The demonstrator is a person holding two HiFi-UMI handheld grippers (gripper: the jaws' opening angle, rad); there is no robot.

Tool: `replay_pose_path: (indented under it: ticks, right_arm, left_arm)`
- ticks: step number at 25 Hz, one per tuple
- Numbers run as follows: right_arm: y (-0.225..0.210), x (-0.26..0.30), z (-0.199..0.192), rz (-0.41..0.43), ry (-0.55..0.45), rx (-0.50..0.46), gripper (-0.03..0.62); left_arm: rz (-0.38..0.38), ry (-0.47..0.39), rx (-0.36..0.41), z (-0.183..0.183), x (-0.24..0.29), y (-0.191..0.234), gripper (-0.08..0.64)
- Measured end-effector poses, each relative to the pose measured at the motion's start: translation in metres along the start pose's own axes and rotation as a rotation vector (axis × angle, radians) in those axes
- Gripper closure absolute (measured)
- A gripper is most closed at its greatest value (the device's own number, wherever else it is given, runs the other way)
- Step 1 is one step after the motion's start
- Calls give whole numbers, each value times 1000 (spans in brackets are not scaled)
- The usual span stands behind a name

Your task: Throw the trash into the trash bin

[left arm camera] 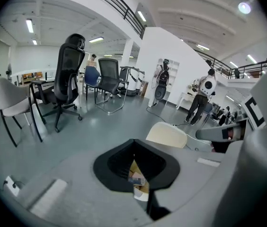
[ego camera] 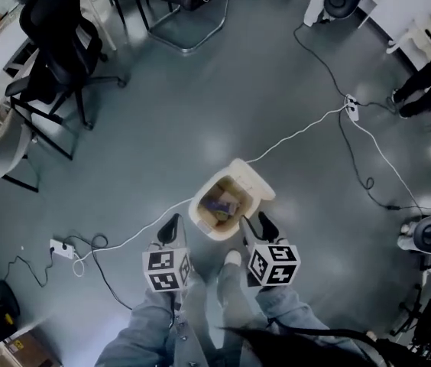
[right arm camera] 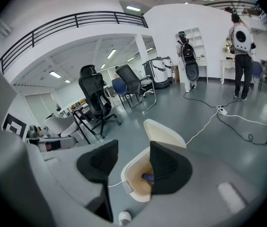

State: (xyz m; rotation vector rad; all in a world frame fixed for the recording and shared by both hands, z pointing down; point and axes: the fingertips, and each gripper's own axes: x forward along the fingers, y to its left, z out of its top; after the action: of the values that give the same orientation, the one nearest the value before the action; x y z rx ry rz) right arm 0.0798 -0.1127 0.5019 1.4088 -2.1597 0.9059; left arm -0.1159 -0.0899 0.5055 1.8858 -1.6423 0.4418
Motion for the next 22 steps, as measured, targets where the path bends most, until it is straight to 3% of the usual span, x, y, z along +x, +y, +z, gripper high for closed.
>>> replay_pose_path:
  ticks: [3,9,15,22]
  right_arm:
    - [10,-39,24,0,-12,23,479]
    - [32,-101,66,8,-51,-7,542]
    - [35,-133,103,-48,-130,-44,568]
    - [-8,-184,146,-179,-256,-31,586]
  left_arm:
    - [-1,-22,-11,33,-30,-14,552]
    - [-33,-98,21,101,-77,-46,552]
    - [-94,-187,88,153,-105,-70,552]
    - [-98,-292,119,196,-123,-66,552]
